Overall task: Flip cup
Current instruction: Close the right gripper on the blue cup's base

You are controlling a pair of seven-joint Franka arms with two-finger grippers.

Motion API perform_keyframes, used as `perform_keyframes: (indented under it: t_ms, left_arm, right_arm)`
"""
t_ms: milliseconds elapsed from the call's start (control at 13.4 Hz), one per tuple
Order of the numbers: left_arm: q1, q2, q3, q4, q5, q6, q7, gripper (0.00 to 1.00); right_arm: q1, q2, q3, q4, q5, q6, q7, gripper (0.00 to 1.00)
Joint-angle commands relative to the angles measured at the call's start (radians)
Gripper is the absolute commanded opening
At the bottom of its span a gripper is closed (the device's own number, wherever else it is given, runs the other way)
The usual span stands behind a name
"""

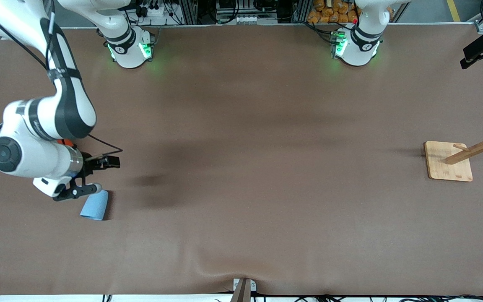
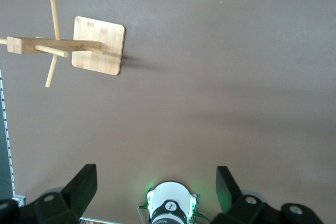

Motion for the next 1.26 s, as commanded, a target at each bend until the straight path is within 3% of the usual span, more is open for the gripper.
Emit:
perform_keyframes:
  t_ms: [0, 223, 446, 1041, 1190]
  left_arm:
    - [0.01, 0.014, -0.009, 0.023, -0.003, -0.001, 0.034, 1.0]
    - [0.007, 0.005, -0.009, 0.016, -0.033, 0.051, 0.042, 1.0]
    - [0.002, 0.013, -0.016, 0.008, -0.053, 0.07, 0.086, 1.0]
    - [-0.004, 0.002, -0.037, -0.05, -0.053, 0.151, 0.123, 1.0]
    - [-0.004, 0.004, -0.04, -0.073, -0.053, 0.194, 0.123, 1.0]
  right_arm:
    - [-0.021, 0.097, 0.007, 0.037, 0.005, 0.085, -0.06, 1.0]
    - [-0.03, 0.179, 0.007, 0.043, 0.005, 0.18, -0.134, 1.0]
    - [-0.065, 0.199, 0.007, 0.042, 0.006, 0.278, -0.205, 1.0]
    - [-0.13, 0.217, 0.007, 0.04, 0.005, 0.289, -0.207, 1.0]
    - [-0.136, 0.248, 0.007, 0.039, 0.005, 0.358, -0.207, 1.0]
